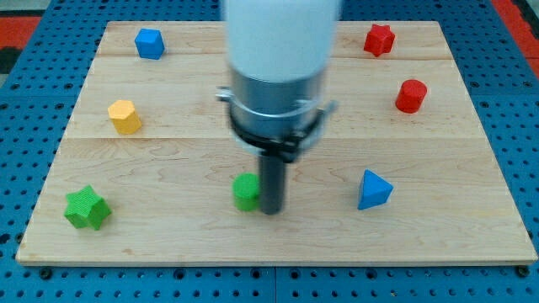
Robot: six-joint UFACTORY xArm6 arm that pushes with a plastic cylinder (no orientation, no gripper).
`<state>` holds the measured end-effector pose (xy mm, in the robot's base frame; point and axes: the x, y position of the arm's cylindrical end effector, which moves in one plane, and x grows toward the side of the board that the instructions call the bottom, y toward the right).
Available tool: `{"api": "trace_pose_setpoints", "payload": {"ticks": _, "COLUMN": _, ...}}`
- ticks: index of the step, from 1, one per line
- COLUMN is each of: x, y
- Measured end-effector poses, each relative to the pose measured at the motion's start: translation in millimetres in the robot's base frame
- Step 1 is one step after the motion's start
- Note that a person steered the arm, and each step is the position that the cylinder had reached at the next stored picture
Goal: Push the green star parallel to the green circle
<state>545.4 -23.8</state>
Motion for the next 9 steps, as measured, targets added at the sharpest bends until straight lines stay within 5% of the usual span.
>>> {"api": "trace_pose_setpoints", "payload": {"ticks": 2, "x": -6, "y": -78}}
{"api": "trace_pose_setpoints", "payload": {"ticks": 3, "x": 28, "y": -80}}
{"api": "trace_pose_setpoints", "payload": {"ticks": 5, "x": 45, "y": -221}}
{"api": "trace_pose_setpoints", "payload": {"ticks": 9, "x": -28, "y": -160}}
